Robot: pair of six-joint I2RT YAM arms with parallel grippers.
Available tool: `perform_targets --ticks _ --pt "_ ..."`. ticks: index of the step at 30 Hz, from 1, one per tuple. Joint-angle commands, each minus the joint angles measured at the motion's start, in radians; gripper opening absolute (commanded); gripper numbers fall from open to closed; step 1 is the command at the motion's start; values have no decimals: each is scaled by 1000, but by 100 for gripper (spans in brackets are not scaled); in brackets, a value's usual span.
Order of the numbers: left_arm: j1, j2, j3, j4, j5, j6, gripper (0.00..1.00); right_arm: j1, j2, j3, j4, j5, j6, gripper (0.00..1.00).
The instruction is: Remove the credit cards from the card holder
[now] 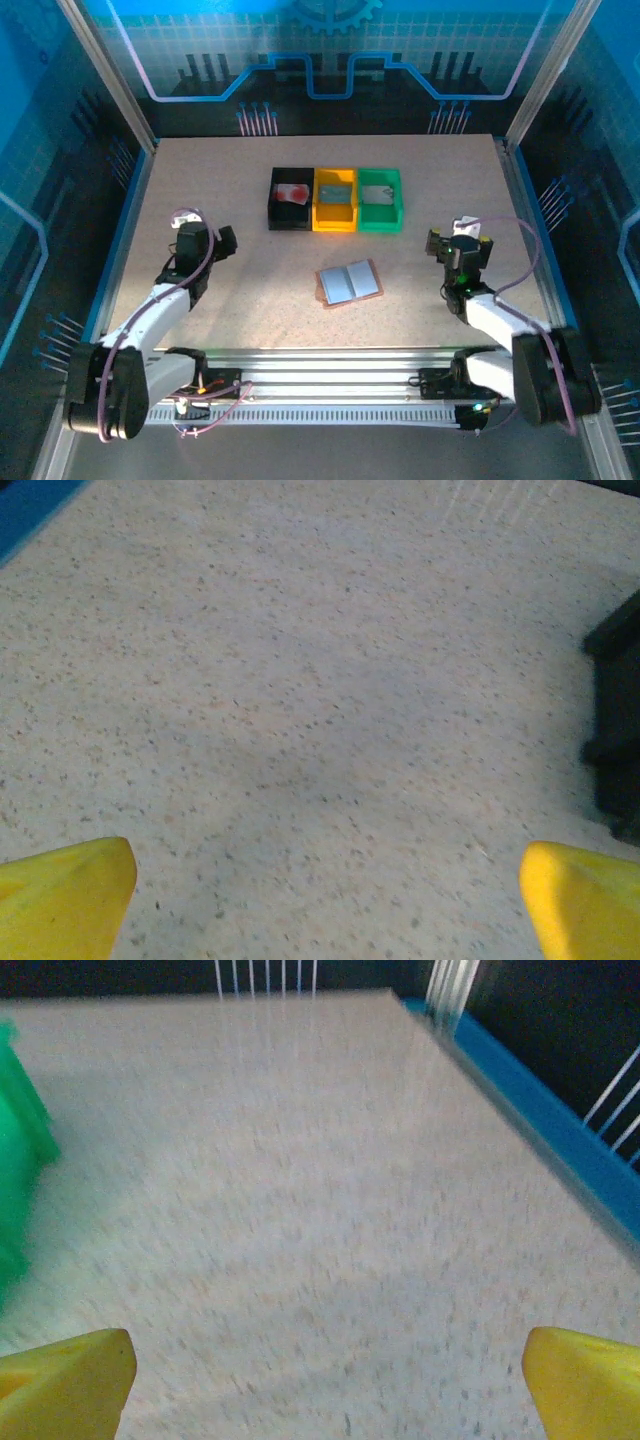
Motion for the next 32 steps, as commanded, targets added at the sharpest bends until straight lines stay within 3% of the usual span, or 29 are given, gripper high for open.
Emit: perform_targets --ticks 1,3,5,6,7,9,11,12,14,15,17,32 --pt "43 91 -49 231 21 55 99 -15 115 -20 369 -52 -85 100" --pt "66 139 -45 275 28 55 99 -31 244 -20 525 -128 -100 100" --pt "80 166 -100 476 34 69 99 -28 236 66 298 -264 -123 100" --pt "94 187 -94 498 56 68 99 -31 289 77 327 -291 -137 100" --pt "106 216 -79 523 80 72 99 -28 378 58 522 -265 -160 100" --pt "125 285 -76 613 136 96 99 -41 299 106 276 -271 -111 100" --pt "103 331 -28 586 136 132 99 -33 349 77 425 -252 -136 100" --pt "78 353 -3 569 129 164 99 -34 328 93 352 -255 -126 100" --pt "43 416 -61 731 232 247 99 -18 342 81 405 -231 -147 100" --pt "43 444 -88 819 189 238 100 -3 338 71 416 -217 -157 100" --pt "30 437 -94 820 97 216 99 0 341 60 447 -218 -163 100" --pt "23 438 -97 830 99 228 99 -24 337 90 378 -267 -146 100"
